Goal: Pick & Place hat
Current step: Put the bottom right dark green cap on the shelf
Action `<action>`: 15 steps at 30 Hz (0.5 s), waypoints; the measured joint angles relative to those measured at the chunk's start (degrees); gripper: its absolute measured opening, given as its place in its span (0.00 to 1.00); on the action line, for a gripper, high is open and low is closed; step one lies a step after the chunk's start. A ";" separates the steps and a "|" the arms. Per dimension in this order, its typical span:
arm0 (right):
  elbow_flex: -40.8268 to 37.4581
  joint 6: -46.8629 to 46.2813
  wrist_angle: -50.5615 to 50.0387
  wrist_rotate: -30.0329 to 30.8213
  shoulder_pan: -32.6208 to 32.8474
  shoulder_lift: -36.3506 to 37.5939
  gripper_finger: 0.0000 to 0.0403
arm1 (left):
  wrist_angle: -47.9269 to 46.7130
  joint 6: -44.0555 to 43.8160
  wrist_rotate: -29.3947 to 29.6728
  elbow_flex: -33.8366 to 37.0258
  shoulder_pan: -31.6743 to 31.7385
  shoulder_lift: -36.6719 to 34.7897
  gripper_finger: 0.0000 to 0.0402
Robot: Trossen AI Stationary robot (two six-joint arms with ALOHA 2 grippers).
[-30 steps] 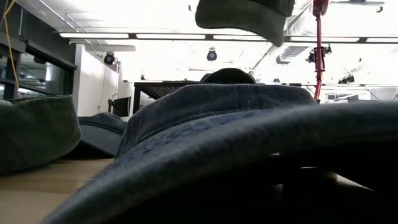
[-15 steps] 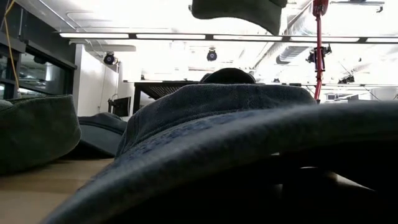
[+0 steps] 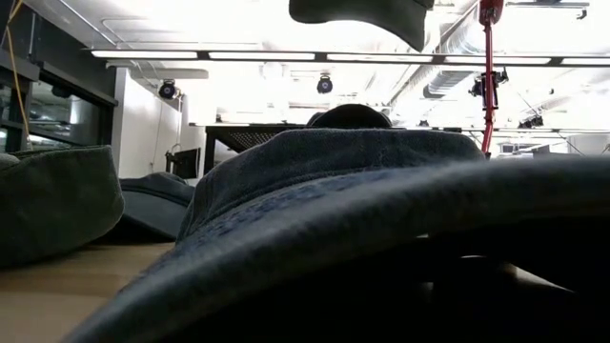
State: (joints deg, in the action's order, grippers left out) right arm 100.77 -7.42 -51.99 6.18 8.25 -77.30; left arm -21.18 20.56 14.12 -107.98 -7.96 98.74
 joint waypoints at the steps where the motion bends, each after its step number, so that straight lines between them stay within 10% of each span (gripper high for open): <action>1: 0.00 0.00 -0.01 -0.06 0.00 0.00 0.13 | 0.01 0.02 0.39 0.00 -0.10 0.00 0.40; 15: 0.00 0.02 -0.01 0.74 0.04 0.02 0.13 | -0.29 -0.81 0.67 0.00 -0.32 -0.04 0.04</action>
State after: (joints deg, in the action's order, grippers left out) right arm 100.77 -7.40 -52.00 6.92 8.29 -77.28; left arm -21.47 19.75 14.79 -107.98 -8.27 98.70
